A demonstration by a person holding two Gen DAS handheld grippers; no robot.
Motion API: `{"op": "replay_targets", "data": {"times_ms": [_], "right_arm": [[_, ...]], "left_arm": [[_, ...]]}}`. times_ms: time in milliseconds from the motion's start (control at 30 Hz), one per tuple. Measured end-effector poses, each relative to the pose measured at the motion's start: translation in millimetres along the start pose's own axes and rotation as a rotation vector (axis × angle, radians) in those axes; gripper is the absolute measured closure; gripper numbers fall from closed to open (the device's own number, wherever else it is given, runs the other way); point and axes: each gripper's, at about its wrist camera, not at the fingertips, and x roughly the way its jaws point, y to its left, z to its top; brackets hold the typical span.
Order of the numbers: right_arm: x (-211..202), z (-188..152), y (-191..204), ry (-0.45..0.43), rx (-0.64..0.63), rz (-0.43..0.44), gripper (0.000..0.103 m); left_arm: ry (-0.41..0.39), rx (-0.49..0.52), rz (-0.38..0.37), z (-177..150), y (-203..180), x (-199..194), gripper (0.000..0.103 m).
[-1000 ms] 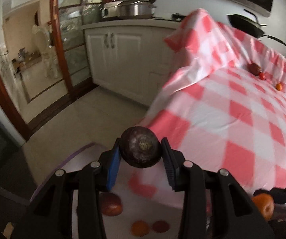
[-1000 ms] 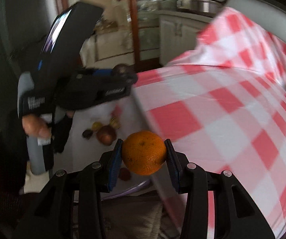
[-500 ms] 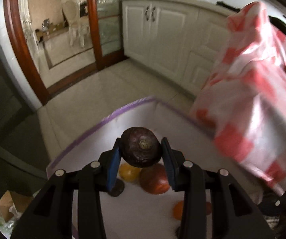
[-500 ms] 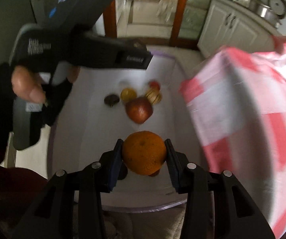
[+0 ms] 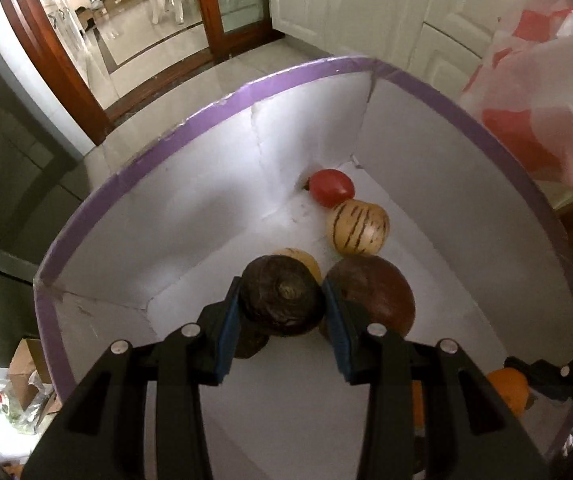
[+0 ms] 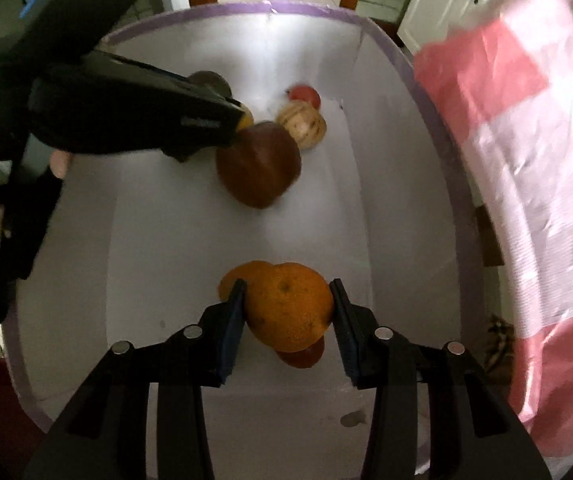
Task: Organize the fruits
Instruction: 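Open both tools to drop the passion fruit and mandarin into the box, then return both open tools to the remaining fruits on the table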
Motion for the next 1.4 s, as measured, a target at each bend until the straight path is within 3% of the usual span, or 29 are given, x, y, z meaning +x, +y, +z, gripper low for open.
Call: {"op": "replay_targets", "data": {"times_ms": [233, 333, 467, 500, 567, 833, 1000, 1200, 1333, 1400], "right_arm": [[0, -2, -1, -0.002, 0.014, 0.001, 0.060], [4, 0, 0, -0.004, 0.014, 0.000, 0.060], [0, 0, -1, -0.017, 0.020, 0.000, 0.059], [-2, 0, -1, -0.025, 0.022, -0.002, 0.056], [-9, 0, -2, -0.051, 0.028, 0.000, 0.042], [-52, 2, -6, -0.183, 0.053, 0.050, 0.028], [-86, 1, -8, -0.268, 0.050, 0.078, 0.026], [-136, -11, -9, -0.413, 0.025, 0.083, 0.020], [-181, -36, -32, -0.544, 0.056, 0.031, 0.016], [-201, -54, -53, -0.595, 0.115, -0.012, 0.016]], "left_arm": [[0.030, 0.012, 0.013, 2, 0, 7, 0.062], [0.032, 0.009, 0.012, 3, 2, 9, 0.054], [0.011, 0.001, 0.034, 4, 2, 7, 0.030], [0.007, 0.000, 0.035, 4, 2, 7, 0.027], [-0.002, -0.001, 0.031, 5, 2, 5, 0.021], [-0.025, 0.018, 0.058, 12, -3, -2, 0.016], [-0.073, 0.018, 0.070, 22, -5, -19, 0.011], [-0.223, -0.023, 0.088, 43, -14, -65, 0.011], [-0.421, -0.012, 0.033, 53, -43, -120, 0.002], [-0.512, 0.039, -0.007, 56, -72, -148, 0.002]]}}
